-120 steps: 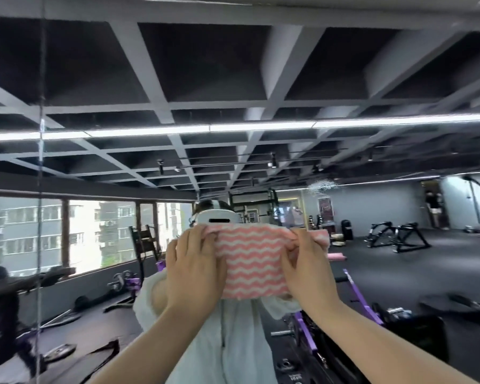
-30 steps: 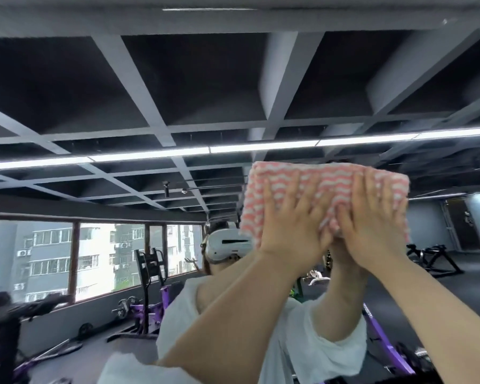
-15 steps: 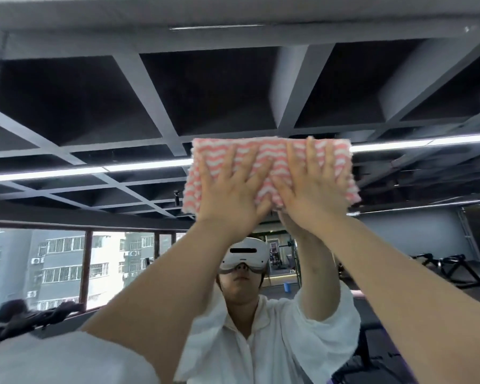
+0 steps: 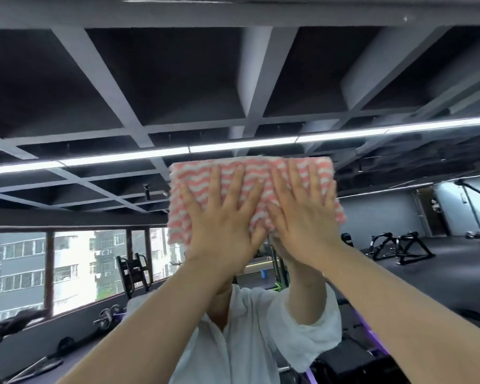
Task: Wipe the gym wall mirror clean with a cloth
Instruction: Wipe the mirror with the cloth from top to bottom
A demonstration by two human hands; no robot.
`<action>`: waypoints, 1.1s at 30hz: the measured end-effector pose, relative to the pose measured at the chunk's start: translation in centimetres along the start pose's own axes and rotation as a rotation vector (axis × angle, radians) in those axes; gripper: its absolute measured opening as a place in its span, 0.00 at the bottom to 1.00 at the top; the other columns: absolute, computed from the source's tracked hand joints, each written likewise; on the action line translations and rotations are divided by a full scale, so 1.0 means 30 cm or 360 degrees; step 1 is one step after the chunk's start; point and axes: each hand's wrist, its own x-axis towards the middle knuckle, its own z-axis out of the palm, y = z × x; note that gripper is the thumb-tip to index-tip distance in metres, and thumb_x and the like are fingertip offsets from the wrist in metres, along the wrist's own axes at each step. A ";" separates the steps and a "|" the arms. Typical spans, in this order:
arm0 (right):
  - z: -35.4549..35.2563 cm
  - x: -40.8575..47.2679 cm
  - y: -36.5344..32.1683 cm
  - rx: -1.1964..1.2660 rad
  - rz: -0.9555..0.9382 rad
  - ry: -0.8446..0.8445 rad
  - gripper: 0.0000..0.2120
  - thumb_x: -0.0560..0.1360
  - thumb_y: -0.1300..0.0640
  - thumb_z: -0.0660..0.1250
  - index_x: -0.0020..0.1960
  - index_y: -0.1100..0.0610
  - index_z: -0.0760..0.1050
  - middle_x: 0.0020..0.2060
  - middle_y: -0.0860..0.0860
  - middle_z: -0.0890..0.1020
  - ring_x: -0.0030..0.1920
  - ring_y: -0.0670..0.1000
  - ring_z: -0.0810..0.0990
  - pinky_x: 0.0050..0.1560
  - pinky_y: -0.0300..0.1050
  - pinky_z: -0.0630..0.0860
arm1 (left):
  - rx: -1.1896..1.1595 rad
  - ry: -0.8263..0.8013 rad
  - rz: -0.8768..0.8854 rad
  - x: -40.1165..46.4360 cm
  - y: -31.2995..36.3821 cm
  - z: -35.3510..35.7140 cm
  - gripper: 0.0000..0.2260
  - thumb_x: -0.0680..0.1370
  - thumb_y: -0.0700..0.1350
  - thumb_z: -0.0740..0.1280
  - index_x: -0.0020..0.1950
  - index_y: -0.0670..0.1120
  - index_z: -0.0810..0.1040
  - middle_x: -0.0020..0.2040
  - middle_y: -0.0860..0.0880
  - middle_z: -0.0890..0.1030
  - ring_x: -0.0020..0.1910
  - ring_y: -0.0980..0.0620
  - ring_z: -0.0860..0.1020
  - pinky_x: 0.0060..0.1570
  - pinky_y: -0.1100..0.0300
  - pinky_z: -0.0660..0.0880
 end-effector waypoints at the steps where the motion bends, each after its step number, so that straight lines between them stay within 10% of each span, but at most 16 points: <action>1: -0.009 0.005 0.049 0.0008 0.0083 -0.0009 0.27 0.69 0.37 0.22 0.63 0.45 0.16 0.70 0.48 0.25 0.73 0.56 0.27 0.69 0.60 0.30 | 0.0013 -0.0027 0.0063 0.033 0.043 -0.003 0.28 0.73 0.64 0.30 0.70 0.58 0.27 0.72 0.50 0.27 0.73 0.41 0.30 0.61 0.30 0.29; 10: -0.088 0.180 0.177 0.0047 0.0311 0.0076 0.28 0.81 0.40 0.41 0.77 0.44 0.32 0.77 0.50 0.35 0.76 0.59 0.33 0.72 0.66 0.37 | 0.0132 -0.0039 0.0174 0.295 0.099 -0.060 0.31 0.74 0.65 0.36 0.76 0.59 0.37 0.78 0.52 0.36 0.76 0.43 0.35 0.66 0.29 0.36; 22: -0.039 0.116 -0.032 -0.0011 -0.0232 0.0076 0.30 0.78 0.36 0.38 0.77 0.42 0.34 0.78 0.51 0.37 0.76 0.60 0.33 0.72 0.68 0.37 | 0.0058 0.0015 -0.0265 0.047 -0.064 -0.018 0.32 0.70 0.65 0.33 0.73 0.59 0.35 0.79 0.50 0.41 0.76 0.42 0.39 0.66 0.29 0.39; 26: 0.052 -0.034 0.010 -0.0029 -0.0511 0.0196 0.31 0.79 0.38 0.41 0.77 0.52 0.47 0.77 0.53 0.49 0.76 0.62 0.49 0.71 0.67 0.47 | -0.0025 0.0116 -0.0178 -0.127 0.018 0.052 0.28 0.78 0.62 0.45 0.77 0.53 0.53 0.77 0.44 0.58 0.74 0.37 0.53 0.64 0.28 0.43; 33: 0.086 -0.153 0.196 -0.0125 -0.0322 0.0098 0.32 0.80 0.35 0.39 0.77 0.54 0.51 0.75 0.58 0.57 0.73 0.65 0.54 0.66 0.69 0.52 | -0.0143 -0.0022 -0.0036 -0.188 0.196 0.065 0.26 0.80 0.61 0.40 0.75 0.55 0.58 0.76 0.44 0.59 0.74 0.37 0.55 0.62 0.23 0.49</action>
